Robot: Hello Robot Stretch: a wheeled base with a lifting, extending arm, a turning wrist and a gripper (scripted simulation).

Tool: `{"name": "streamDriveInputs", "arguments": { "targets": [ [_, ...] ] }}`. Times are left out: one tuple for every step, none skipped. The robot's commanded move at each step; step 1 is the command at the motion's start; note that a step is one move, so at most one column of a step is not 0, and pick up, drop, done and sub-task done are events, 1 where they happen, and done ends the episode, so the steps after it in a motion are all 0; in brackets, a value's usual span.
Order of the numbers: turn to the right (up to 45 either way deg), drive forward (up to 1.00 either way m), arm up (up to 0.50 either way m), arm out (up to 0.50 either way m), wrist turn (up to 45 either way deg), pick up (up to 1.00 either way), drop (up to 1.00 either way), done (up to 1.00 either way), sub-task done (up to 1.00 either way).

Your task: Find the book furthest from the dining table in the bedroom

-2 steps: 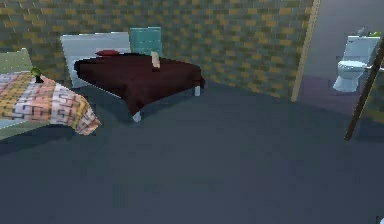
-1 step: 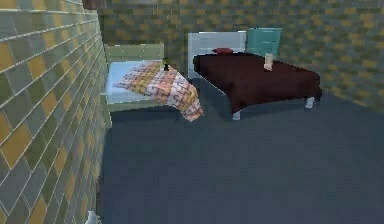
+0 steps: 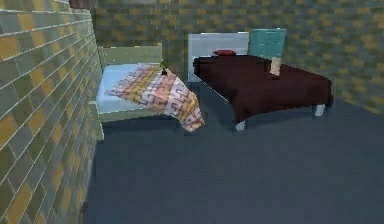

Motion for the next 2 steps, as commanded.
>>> {"name": "streamDriveInputs", "arguments": {
  "targets": [
    [27.0,0.00,0.00,0.00,0.0,0.00,0.00,0.00,0.00],
    [0.0,1.00,0.00,0.00,0.0,0.00,0.00,0.00,0.00]
  ]
}}
